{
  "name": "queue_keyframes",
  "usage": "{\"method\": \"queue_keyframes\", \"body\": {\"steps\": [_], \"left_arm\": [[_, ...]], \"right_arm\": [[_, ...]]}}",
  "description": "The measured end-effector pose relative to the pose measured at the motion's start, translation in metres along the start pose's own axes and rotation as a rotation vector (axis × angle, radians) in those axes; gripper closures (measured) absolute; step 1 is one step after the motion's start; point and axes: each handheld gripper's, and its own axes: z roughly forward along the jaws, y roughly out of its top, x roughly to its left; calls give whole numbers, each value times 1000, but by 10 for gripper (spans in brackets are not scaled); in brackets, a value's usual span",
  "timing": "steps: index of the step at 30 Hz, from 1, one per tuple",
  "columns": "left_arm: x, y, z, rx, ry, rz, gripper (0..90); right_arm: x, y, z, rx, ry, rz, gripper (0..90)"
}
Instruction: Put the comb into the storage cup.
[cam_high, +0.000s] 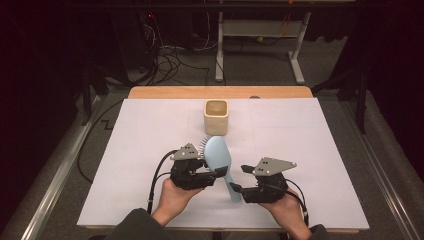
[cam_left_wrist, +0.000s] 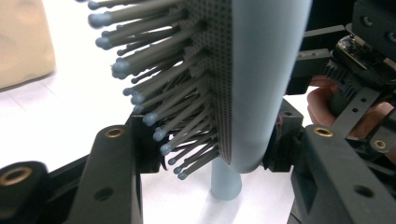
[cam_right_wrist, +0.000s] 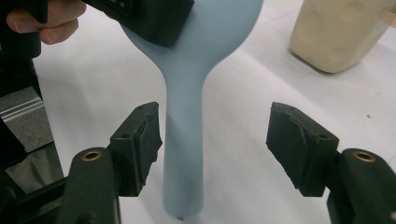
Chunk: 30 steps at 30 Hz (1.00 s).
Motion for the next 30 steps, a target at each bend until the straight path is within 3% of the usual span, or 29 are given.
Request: {"method": "queue_keyframes", "body": {"steps": [4, 10, 30], "left_arm": [[0, 0, -1, -4, 5, 3, 519], [2, 3, -6, -24, 8, -1, 524], [7, 12, -25, -79, 46, -4, 525]], "right_arm": [[-2, -6, -3, -29, -25, -21, 360], [-5, -13, -6, -29, -56, -26, 359], [-21, -32, -23, -74, -103, 9, 348]]}}
